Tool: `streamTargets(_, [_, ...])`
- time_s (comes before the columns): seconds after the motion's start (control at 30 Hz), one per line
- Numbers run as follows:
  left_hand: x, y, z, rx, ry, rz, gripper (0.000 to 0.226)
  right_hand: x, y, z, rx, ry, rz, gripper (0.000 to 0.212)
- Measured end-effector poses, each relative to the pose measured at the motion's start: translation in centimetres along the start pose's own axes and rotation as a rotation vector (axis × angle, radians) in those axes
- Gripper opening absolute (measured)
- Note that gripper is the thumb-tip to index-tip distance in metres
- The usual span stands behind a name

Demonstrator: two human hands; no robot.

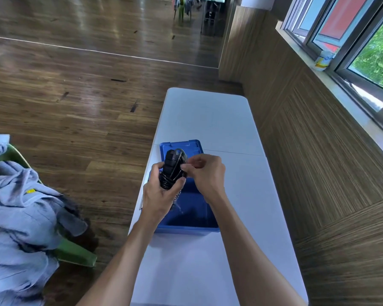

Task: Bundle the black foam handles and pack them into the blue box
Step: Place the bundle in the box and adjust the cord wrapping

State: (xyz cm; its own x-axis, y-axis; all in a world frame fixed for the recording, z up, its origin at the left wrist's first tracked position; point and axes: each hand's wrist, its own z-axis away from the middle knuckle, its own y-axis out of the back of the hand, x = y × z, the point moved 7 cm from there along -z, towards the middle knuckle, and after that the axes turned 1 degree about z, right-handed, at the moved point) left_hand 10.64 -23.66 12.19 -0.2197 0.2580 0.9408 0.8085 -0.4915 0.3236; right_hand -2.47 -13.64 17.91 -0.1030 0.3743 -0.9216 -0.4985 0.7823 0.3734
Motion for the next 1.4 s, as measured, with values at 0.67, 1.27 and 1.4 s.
streamTargets(0.67, [-0.8, -0.1, 0.4, -0.066, 0.101, 0.175, 0.060, 2.6, -1.6, -0.7, -0.292, -0.086, -0.356, 0.050])
streamTargets(1.27, [-1.4, -0.6, -0.3, -0.321, 0.070, 0.057, 0.052, 3.7, -2.6, -0.9, -0.447, -0.078, -0.331, 0.037])
streamTargets(1.4, [-1.7, -0.1, 0.0, -0.201, 0.083, -0.022, 0.049, 3.8, -2.7, -1.0, -0.428, -0.090, -0.322, 0.033])
